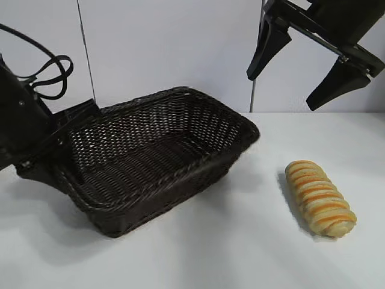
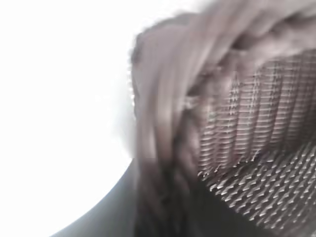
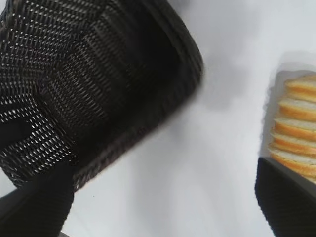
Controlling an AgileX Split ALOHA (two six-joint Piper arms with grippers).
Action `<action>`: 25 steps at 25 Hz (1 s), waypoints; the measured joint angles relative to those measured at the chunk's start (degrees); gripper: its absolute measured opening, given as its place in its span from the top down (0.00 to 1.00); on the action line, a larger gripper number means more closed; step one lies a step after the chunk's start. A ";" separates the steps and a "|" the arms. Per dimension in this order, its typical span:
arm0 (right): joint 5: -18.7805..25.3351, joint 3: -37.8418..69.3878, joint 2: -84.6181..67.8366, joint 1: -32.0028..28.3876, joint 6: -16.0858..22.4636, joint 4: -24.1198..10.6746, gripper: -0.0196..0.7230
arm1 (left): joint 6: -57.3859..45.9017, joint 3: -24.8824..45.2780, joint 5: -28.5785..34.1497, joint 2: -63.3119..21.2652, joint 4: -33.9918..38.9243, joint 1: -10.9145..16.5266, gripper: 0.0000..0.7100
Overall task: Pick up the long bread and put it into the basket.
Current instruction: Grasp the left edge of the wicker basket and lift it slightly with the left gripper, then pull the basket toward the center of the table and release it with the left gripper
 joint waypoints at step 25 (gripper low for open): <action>1.29 0.00 0.00 0.00 -0.05 -0.32 0.04 | 22.51 -28.58 27.17 14.01 4.31 4.74 0.86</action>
